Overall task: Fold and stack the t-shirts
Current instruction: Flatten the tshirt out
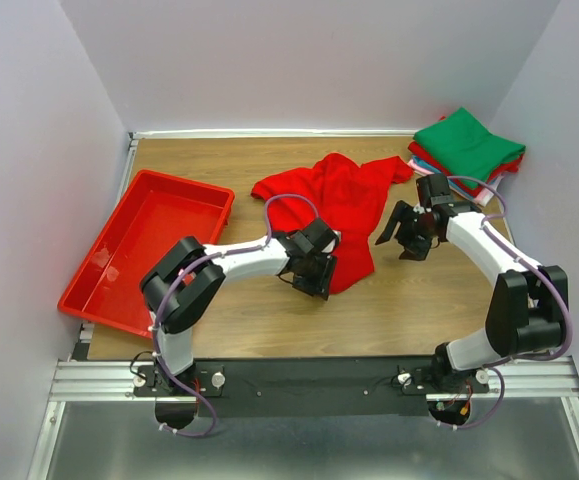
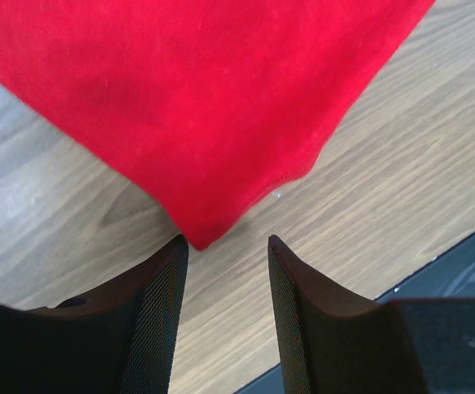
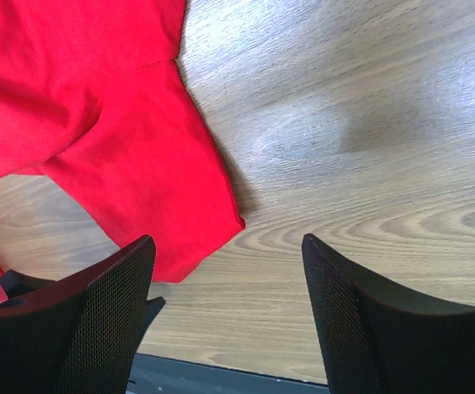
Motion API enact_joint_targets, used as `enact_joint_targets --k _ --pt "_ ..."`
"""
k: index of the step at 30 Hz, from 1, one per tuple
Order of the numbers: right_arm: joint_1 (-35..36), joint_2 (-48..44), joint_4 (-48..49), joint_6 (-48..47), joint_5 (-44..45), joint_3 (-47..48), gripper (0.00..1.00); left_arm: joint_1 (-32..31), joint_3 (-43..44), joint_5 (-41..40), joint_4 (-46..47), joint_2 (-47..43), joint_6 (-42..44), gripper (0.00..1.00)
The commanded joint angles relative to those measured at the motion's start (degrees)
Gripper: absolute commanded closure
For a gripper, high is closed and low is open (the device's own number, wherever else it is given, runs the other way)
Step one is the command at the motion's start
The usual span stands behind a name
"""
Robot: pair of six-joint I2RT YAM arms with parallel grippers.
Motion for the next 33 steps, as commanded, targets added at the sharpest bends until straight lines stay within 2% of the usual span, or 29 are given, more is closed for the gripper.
enact_joint_targets --k 1,7,10,13,16,19,24,29,33 --pt "-0.56 -1.56 -0.21 -0.61 -1.01 -0.01 0.21 -0.37 1.76 -1.89 0.51 2.19 1.11 0.48" --pt "-0.56 -1.91 -0.13 -0.52 -1.27 -0.01 0.21 -0.28 3.87 -3.99 -0.89 4.03 1.99 0.5" --pt "-0.65 -2.53 -0.21 -0.61 -0.92 -0.27 0.21 -0.28 3.87 -4.61 -1.07 4.74 1.99 0.59" --pt "-0.65 -2.97 -0.3 -0.7 -0.66 -0.45 0.21 -0.28 4.4 -6.97 -1.77 5.09 2.08 1.0" --pt "-0.82 -3.05 -0.3 -0.79 -0.13 -0.36 0.21 0.24 4.49 -10.48 -3.44 3.78 1.9 1.0" --pt "-1.18 -2.79 -0.48 -1.66 1.01 0.34 0.21 2.61 3.0 -13.48 -5.46 -1.4 0.68 1.0" --pt "-1.79 0.19 -1.09 -3.69 3.29 3.59 0.21 8.66 1.24 -18.31 -11.16 -16.51 -2.92 1.0" --pt "-1.88 5.63 -1.09 -5.09 5.14 10.16 0.21 15.08 -1.91 -15.96 -12.41 -28.99 -2.93 1.0" --pt "-1.79 11.7 -0.57 -6.67 7.6 16.14 0.21 17.03 -5.0 -13.58 -12.58 -30.59 -1.44 1.0"
